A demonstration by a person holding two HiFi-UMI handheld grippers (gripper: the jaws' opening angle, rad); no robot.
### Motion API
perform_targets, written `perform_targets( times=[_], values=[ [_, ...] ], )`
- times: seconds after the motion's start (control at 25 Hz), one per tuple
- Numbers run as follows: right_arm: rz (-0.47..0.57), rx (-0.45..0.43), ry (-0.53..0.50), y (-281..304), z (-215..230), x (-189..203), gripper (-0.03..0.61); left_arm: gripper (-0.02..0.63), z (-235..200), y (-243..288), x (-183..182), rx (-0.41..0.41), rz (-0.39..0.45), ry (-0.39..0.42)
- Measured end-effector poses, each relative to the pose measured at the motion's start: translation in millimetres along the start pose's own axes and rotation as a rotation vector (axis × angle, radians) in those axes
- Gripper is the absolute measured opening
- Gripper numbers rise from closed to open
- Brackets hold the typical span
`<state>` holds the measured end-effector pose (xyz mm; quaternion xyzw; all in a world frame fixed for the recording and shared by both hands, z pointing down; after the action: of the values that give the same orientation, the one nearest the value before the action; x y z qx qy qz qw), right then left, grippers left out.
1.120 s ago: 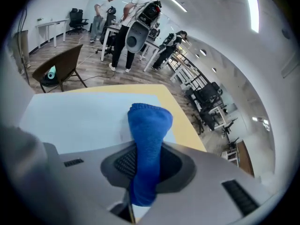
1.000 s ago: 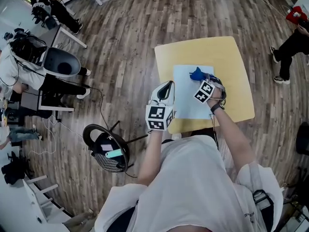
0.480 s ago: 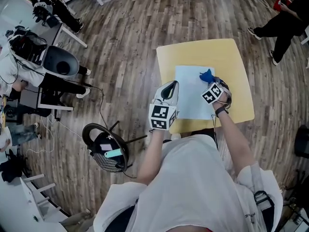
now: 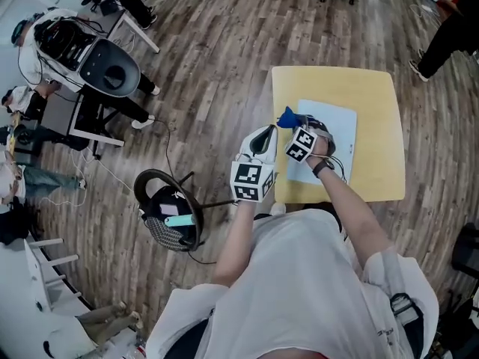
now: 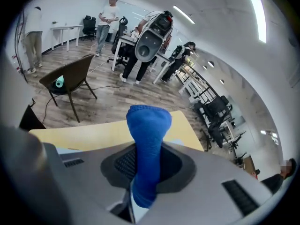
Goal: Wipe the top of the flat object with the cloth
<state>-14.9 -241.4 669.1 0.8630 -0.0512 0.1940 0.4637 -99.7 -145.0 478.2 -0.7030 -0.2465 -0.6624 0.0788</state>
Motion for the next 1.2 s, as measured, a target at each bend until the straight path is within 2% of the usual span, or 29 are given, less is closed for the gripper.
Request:
perform_targets(
  times=[0.12,0.24,0.48,0.64,0.88,1.04,1.12,1.2],
  values=[
    [-0.019,0.003,-0.019,6.7,-3.4,2.4,0.077,0.003,-4.0,-2.8,1.8,-0.004,0.000,0.002],
    [-0.027,0.028,0.015,2.9,3.6,18.2,0.077,0.003,-3.1,0.7,4.3,0.015,-0.001,0.005],
    [-0.122,0.079,0.095,-14.1,17.0,89.6,0.077,0.003,26.9,17.9,6.9,0.118,-0.010,0.037],
    [-0.201,0.111,0.183,-31.2,21.7,145.2,0.077,0.003,44.6,25.1,9.6,0.180,-0.014,0.054],
    [-0.282,0.154,0.254,-55.1,24.5,199.8,0.077,0.003,55.4,30.8,13.3,0.213,-0.020,0.054],
    [-0.315,0.183,0.273,-57.6,28.6,201.1,0.077,0.003,53.5,30.2,13.3,0.207,-0.022,0.047],
    [-0.282,0.161,0.323,-56.6,31.2,182.2,0.077,0.003,48.1,29.6,13.1,0.190,-0.022,0.039],
    [-0.212,0.136,0.322,-52.5,31.6,148.6,0.078,0.003,40.2,27.4,11.9,0.164,-0.020,0.031]
  ],
)
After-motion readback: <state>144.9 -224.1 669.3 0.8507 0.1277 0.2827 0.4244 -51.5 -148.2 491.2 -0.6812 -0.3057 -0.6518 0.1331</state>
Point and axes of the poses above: the fingertips, and each gripper's own axes: y forward along the fingers, z to its right, x out of its underside, the point moved 5 cm from there along -y, backward along the fingers, and after that the axes turned 1 degree about y, right-handed, at the moved point
